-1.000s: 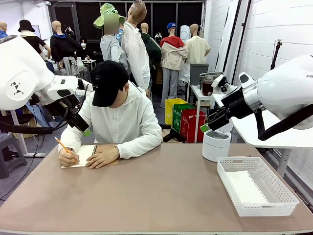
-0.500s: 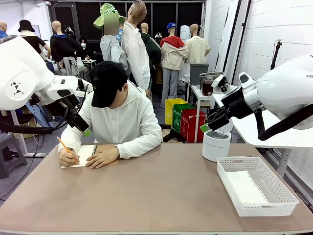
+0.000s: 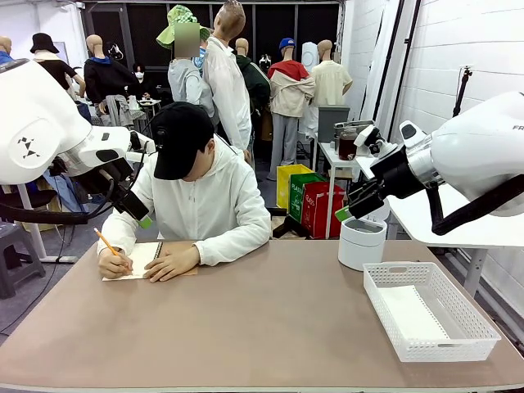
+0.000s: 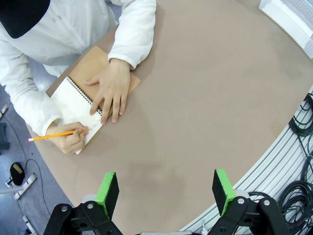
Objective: Sort the paper based on its condition.
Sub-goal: If a person hands you a paper, place it in the Organizing basket , and if it's crumpled, put it in the Trash can.
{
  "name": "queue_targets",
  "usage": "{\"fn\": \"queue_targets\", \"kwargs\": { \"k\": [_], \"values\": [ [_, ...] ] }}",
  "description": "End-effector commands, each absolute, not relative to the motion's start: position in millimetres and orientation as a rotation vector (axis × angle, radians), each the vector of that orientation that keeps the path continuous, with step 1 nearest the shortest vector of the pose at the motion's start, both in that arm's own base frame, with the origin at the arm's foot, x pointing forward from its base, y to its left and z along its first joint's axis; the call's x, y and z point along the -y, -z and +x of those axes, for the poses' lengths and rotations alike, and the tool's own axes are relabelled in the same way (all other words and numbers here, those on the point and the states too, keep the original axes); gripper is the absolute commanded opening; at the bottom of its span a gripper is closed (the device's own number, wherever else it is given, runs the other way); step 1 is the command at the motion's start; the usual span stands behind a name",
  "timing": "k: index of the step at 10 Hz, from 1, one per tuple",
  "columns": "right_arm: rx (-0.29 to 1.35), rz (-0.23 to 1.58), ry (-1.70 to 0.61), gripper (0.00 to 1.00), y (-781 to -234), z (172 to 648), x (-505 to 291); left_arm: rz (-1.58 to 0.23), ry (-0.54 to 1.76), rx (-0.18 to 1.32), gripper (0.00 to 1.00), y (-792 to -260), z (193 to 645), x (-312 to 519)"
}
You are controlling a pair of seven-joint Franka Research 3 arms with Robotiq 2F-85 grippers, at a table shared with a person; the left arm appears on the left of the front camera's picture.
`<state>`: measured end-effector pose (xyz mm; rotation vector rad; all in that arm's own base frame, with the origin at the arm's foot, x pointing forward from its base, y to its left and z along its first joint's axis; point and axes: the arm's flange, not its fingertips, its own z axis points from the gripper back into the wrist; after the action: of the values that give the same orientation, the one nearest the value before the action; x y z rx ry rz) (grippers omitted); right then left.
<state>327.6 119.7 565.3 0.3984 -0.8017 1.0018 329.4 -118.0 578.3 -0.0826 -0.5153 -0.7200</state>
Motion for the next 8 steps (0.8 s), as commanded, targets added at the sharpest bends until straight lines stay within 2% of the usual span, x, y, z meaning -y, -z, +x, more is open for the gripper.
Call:
{"fn": "queue_targets", "kwargs": {
  "k": [1, 8],
  "values": [
    [0.801, 0.413, -1.007, 1.00, -565.3, 327.1, -119.7, -0.100, 0.730, 0.515, 1.00, -578.7, 329.4, 117.4],
    [0.801, 0.413, -1.007, 1.00, -565.3, 327.1, -119.7, -0.100, 0.730, 0.515, 1.00, -578.7, 329.4, 117.4]
  ]
}}
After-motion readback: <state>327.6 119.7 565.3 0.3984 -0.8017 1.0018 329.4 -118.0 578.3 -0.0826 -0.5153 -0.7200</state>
